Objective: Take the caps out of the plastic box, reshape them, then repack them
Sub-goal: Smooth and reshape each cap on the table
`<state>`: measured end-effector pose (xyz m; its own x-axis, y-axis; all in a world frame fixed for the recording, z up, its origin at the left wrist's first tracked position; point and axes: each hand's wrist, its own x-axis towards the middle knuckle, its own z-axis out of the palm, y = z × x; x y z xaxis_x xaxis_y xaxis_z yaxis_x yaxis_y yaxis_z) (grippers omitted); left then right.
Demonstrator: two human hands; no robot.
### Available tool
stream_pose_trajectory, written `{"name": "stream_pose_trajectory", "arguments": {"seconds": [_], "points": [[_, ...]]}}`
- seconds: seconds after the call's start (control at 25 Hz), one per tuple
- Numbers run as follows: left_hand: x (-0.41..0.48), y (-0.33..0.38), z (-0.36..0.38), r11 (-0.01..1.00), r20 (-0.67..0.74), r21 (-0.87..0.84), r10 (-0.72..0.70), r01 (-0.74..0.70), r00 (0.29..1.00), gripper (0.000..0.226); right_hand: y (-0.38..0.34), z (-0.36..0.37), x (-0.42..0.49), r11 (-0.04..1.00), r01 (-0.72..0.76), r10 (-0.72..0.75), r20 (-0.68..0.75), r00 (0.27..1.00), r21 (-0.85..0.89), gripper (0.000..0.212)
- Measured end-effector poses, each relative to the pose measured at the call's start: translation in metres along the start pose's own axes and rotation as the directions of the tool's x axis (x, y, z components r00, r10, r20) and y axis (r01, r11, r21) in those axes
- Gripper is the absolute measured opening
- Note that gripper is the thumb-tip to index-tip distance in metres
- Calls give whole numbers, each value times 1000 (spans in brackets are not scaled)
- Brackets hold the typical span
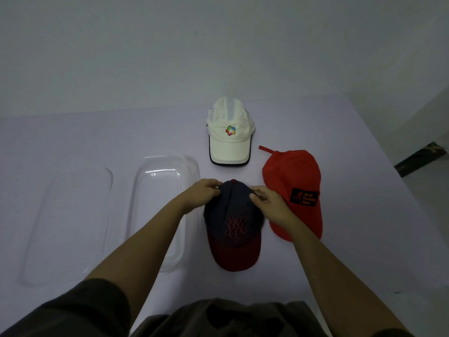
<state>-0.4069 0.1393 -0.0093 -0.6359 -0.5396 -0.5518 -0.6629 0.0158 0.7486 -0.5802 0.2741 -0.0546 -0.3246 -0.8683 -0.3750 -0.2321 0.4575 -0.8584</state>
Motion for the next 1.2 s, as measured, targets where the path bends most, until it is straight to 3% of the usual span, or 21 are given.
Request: {"name": "stream_pose_trajectory", "arguments": {"seconds": [0.08, 0.2, 0.28, 0.4, 0.48, 0.68, 0.88, 1.08, 1.2], "points": [[2, 0, -7, 973, 0, 225, 55, -54, 998, 34, -4, -15, -2, 995, 41, -39, 20, 999, -88, 24], [1, -5, -15, 896, -88, 438, 120, -70, 989, 34, -8, -35, -2, 963, 23, -64, -143, 988, -269, 21], [1, -8, -17, 905, -115, 420, 131, -71, 985, 32, -8, -41, -3, 963, 15, -51, -125, 991, -269, 24], [4, -3, -10, 897, -48, 424, 159, -124, 986, 29, -14, -30, -5, 975, -28, 63, 156, 986, -220, 48], [7, 0, -4, 890, -56, 441, 159, -118, 986, 30, -19, -22, -5, 972, -74, 133, 258, 957, -225, 55], [3, 3, -14, 877, 46, 471, 81, -93, 996, 37, -13, -24, -5, 957, -44, 109, 214, 971, -287, 30], [3, -1, -20, 808, 40, 578, 118, -120, 992, 32, -8, -32, -6, 926, -2, 73, 174, 982, -379, 32], [2, -2, -14, 844, -23, 526, 135, -103, 991, 31, -7, -27, -6, 968, -22, 54, 122, 991, -251, 34], [2, -6, -14, 810, -43, 581, 128, -79, 991, 30, -5, -25, -4, 940, -7, 45, 103, 994, -340, 33]]}}
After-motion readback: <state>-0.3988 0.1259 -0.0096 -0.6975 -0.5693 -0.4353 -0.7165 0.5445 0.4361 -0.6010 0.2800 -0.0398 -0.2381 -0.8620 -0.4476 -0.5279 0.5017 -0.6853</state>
